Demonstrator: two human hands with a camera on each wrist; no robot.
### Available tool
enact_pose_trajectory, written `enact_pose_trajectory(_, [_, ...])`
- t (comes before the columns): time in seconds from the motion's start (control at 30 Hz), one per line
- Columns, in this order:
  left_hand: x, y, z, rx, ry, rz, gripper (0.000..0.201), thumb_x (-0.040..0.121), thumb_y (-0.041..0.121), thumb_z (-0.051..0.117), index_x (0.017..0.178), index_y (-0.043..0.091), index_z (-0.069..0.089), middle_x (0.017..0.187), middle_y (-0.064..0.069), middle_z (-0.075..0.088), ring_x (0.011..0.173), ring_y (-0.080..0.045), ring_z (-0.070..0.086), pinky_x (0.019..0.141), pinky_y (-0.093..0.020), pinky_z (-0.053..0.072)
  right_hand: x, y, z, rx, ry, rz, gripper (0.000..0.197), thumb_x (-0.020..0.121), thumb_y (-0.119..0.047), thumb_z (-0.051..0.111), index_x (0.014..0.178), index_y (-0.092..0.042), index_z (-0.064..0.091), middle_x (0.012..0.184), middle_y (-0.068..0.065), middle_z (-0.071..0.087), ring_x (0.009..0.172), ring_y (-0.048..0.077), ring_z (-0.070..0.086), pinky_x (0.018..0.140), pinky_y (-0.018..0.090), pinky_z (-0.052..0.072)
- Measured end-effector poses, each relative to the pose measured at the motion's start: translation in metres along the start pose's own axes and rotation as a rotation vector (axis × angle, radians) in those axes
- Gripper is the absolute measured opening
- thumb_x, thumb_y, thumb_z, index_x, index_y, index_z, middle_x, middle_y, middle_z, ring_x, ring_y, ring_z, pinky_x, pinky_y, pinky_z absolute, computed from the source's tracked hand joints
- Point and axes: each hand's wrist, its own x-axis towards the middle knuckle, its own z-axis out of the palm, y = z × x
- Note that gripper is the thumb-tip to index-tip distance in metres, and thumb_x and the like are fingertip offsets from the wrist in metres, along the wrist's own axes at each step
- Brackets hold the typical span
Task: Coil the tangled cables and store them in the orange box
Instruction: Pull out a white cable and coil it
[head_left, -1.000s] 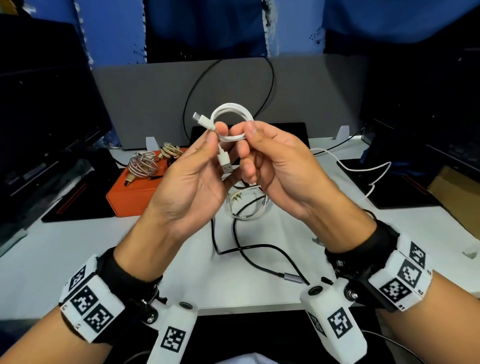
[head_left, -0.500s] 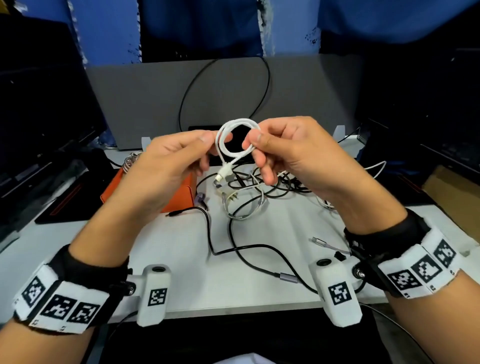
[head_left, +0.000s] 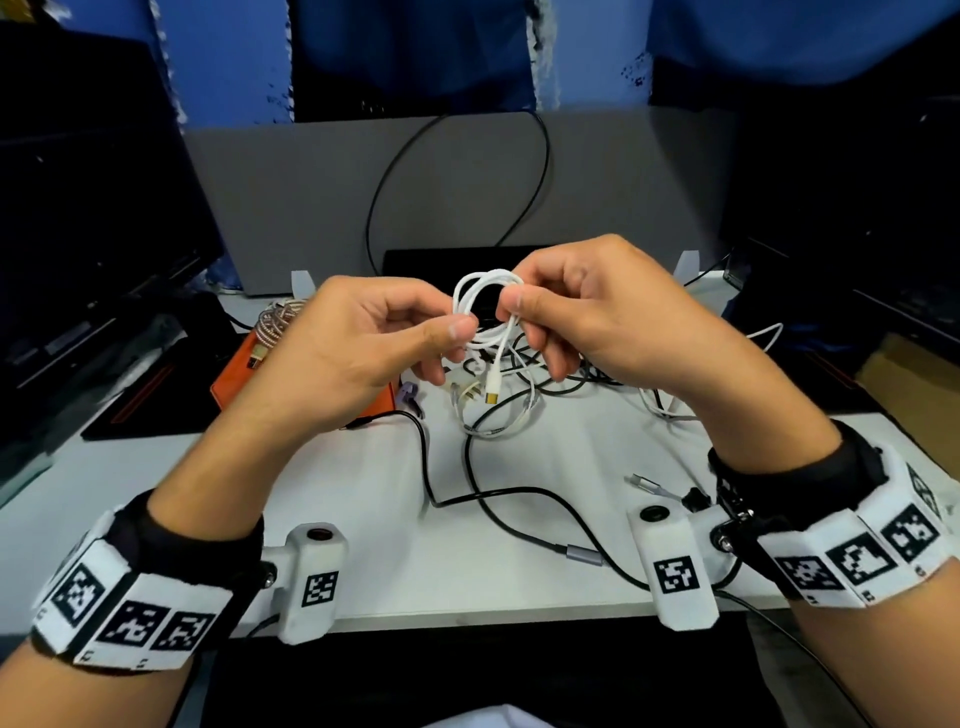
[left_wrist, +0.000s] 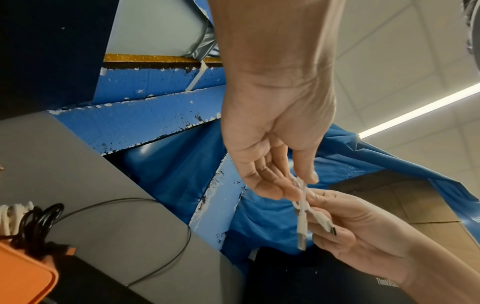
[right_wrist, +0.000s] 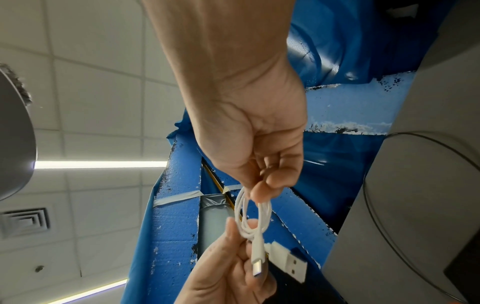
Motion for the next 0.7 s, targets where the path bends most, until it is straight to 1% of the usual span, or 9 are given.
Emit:
enact_pose_trajectory(0.1, [0.003,-0.004,0.002,-0.05,0.076,0.017,0.014,0.092,0.021,0.07,0.087,0.009,0.073,0.07,-0.007,0.072,0.059,-0.017,0.067,0.062,-0.025,0.055,0.0,0.001,0.004,0.144,-0.02,-0.018,0.023,0.107,-0.017,0.056,0.091,-0.004,0.067,0.065,0.001,0.062,0.048,0.017,0.059,0.05,0.029,0.047])
enact_pose_trajectory(0.17, [0.005,-0.005,0.004,-0.114,0.13,0.035,0.013,0.095,0.017,0.067,0.088,0.007,0.071,0.067,-0.005,0.07,0.057,-0.017,0.066,0.061,-0.025,0.055,0.002,0.002,0.011,0.301,-0.009,-0.025,0.022,0.107,-0.016,0.055,0.099,0.001,0.067,0.067,0.005,0.061,0.048,0.018,0.057,0.048,0.029,0.046])
enact_pose_trajectory(0.23, [0.006,-0.005,0.004,-0.157,0.185,0.046,0.013,0.097,0.014,0.064,0.088,0.008,0.07,0.066,-0.003,0.068,0.057,-0.016,0.066,0.06,-0.023,0.055,0.003,0.002,0.02,0.42,0.014,-0.019,0.021,0.107,-0.016,0.054,0.102,0.0,0.066,0.067,0.003,0.061,0.049,0.017,0.057,0.047,0.027,0.046])
enact_pose_trajectory(0.3, [0.007,-0.007,0.004,-0.167,0.22,0.05,0.014,0.098,0.017,0.064,0.088,0.01,0.07,0.067,-0.002,0.068,0.058,-0.017,0.066,0.061,-0.025,0.056,0.005,0.001,0.029,0.467,0.055,-0.018,0.02,0.108,-0.015,0.053,0.099,-0.003,0.067,0.065,0.001,0.061,0.048,0.017,0.058,0.047,0.026,0.046])
enact_pose_trajectory(0.37, [0.009,-0.009,0.004,-0.166,0.228,0.04,0.014,0.097,0.02,0.065,0.089,0.01,0.072,0.07,-0.003,0.069,0.061,-0.018,0.067,0.063,-0.026,0.057,0.006,0.001,0.034,0.453,0.096,-0.024,0.021,0.108,-0.013,0.052,0.094,-0.005,0.066,0.063,0.0,0.061,0.047,0.017,0.058,0.048,0.025,0.046])
enact_pose_trajectory(0.43, [0.01,-0.011,0.003,-0.187,0.197,0.016,0.014,0.095,0.026,0.068,0.092,0.014,0.075,0.074,-0.005,0.071,0.065,-0.02,0.069,0.066,-0.026,0.057,0.006,0.001,0.031,0.428,0.115,-0.028,0.023,0.108,-0.013,0.052,0.091,-0.005,0.066,0.062,0.0,0.061,0.045,0.017,0.057,0.048,0.025,0.046])
enact_pose_trajectory(0.53, [0.011,-0.016,-0.001,-0.276,0.029,-0.047,0.011,0.09,0.035,0.073,0.088,0.025,0.079,0.082,-0.008,0.073,0.068,-0.02,0.068,0.068,-0.027,0.056,0.004,-0.001,0.024,0.414,0.119,-0.025,0.024,0.108,-0.012,0.053,0.09,-0.003,0.066,0.061,0.0,0.061,0.044,0.017,0.057,0.047,0.024,0.045])
enact_pose_trajectory(0.6, [0.011,-0.02,-0.004,-0.288,-0.089,-0.072,0.009,0.083,0.033,0.074,0.084,0.025,0.078,0.082,-0.007,0.073,0.066,-0.02,0.067,0.068,-0.03,0.056,0.003,-0.002,0.021,0.417,0.118,-0.025,0.024,0.107,-0.012,0.053,0.09,-0.002,0.066,0.062,0.001,0.061,0.044,0.017,0.058,0.047,0.024,0.045])
enact_pose_trajectory(0.7, [0.01,-0.022,-0.005,-0.227,-0.138,-0.069,0.005,0.084,0.02,0.073,0.081,0.022,0.077,0.077,-0.007,0.072,0.064,-0.021,0.067,0.068,-0.033,0.058,0.003,-0.002,0.02,0.405,0.123,-0.023,0.024,0.107,-0.013,0.054,0.091,-0.001,0.066,0.062,0.004,0.061,0.045,0.017,0.059,0.048,0.024,0.045])
